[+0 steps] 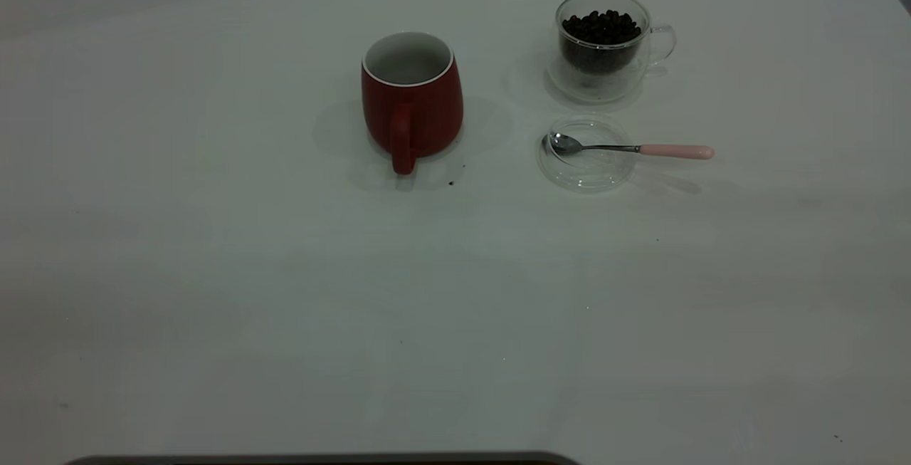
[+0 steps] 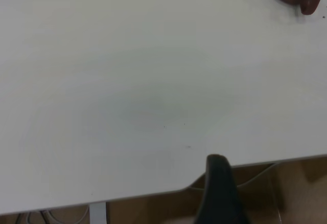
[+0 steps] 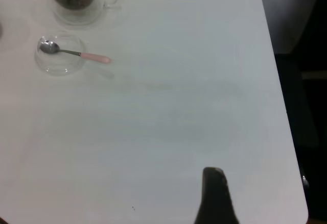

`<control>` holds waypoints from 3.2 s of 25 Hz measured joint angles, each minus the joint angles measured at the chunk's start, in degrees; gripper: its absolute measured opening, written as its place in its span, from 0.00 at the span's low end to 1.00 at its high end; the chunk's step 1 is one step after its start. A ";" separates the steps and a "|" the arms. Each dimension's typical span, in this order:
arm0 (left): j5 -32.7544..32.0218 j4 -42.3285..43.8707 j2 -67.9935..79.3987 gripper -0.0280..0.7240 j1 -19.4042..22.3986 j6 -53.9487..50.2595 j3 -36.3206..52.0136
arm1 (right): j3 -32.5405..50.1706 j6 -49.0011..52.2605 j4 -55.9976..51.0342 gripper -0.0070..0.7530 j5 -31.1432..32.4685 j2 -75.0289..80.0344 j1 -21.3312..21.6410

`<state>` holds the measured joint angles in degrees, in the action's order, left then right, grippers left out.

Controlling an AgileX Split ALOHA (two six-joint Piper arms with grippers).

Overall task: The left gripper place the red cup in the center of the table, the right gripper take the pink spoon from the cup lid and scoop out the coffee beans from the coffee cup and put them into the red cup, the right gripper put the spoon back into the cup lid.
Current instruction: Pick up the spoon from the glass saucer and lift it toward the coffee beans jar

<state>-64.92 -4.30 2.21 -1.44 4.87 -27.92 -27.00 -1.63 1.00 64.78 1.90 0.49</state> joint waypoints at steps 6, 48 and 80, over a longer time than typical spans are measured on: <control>0.00 0.00 0.00 0.82 0.00 0.00 0.00 | 0.00 0.00 0.00 0.77 0.00 0.00 0.00; 0.00 0.07 -0.02 0.82 0.00 0.00 0.00 | -12.60 -10.02 -23.29 0.93 -18.67 49.85 0.00; 0.00 0.07 -0.09 0.82 0.00 -0.01 0.00 | -16.17 -56.11 -88.75 0.93 -28.94 115.38 8.14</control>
<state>-64.92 -4.23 2.12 -1.44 4.85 -27.92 -43.17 -57.74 -87.75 35.83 117.28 8.63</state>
